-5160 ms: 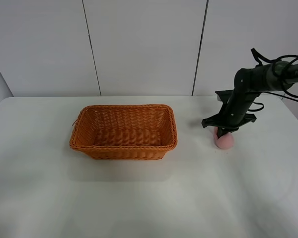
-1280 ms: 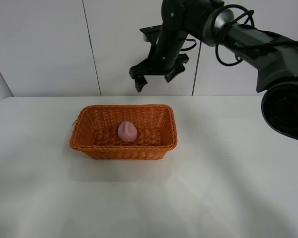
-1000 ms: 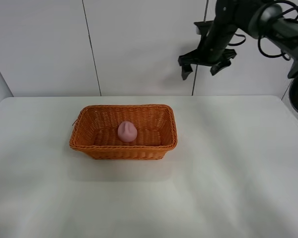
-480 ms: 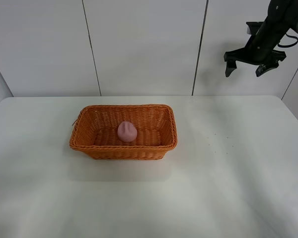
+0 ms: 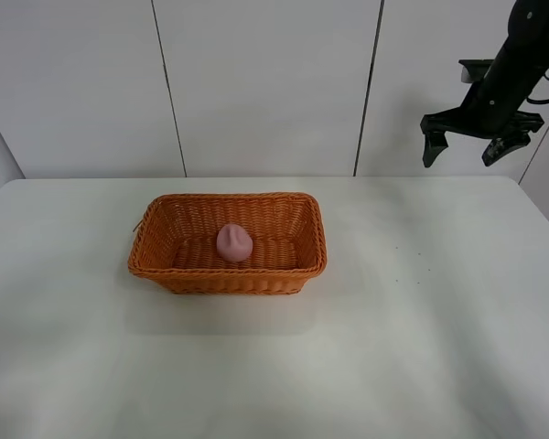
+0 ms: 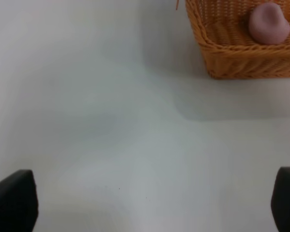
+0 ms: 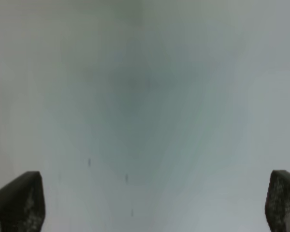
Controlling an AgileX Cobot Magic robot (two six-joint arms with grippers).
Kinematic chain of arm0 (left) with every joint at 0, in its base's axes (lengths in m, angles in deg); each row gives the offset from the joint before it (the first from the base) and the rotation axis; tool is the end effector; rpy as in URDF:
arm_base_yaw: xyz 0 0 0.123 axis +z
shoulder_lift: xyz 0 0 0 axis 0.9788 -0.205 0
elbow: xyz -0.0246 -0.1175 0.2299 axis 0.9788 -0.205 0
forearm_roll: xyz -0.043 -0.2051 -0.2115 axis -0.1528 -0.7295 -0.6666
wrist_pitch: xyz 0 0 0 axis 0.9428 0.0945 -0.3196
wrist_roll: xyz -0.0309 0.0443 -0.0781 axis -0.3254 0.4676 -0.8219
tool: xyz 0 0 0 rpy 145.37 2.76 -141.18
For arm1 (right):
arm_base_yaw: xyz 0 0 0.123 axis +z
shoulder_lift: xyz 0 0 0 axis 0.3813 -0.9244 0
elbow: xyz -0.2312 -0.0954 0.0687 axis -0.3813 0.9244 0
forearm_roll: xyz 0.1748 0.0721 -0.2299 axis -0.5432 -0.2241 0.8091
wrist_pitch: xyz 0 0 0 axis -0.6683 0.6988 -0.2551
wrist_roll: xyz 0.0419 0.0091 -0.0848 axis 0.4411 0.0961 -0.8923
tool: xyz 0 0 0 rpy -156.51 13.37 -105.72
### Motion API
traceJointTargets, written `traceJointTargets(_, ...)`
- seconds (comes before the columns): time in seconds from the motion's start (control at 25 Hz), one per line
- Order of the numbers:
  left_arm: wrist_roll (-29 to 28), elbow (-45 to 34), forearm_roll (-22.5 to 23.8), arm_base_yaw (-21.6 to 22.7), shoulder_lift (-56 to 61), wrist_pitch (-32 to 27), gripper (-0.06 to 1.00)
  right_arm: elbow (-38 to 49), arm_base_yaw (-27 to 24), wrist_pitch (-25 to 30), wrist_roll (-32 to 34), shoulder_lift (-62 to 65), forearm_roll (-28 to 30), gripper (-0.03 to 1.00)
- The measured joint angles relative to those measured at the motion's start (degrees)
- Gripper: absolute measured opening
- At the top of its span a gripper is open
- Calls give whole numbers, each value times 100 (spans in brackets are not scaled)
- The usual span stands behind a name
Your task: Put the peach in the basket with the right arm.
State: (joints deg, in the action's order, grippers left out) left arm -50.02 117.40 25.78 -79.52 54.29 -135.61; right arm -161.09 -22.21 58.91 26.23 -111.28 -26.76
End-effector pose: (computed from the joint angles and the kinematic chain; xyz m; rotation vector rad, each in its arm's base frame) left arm 0.0658 -0.0010 0.2955 0.0418 2.0411 0.0044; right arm 0.4791 0.0033 0.2360 0.0363 2.8560 0.0311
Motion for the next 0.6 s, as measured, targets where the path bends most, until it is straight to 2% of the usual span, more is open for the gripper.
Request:
traceJointTargets(0.24,0,0,0,0,0,0,99,2191,0,-3,-21,1630,0,70)
traceJointTargets(0.6,0,0,0,0,0,0,99,5639,0,5,-144,5012,11,70)
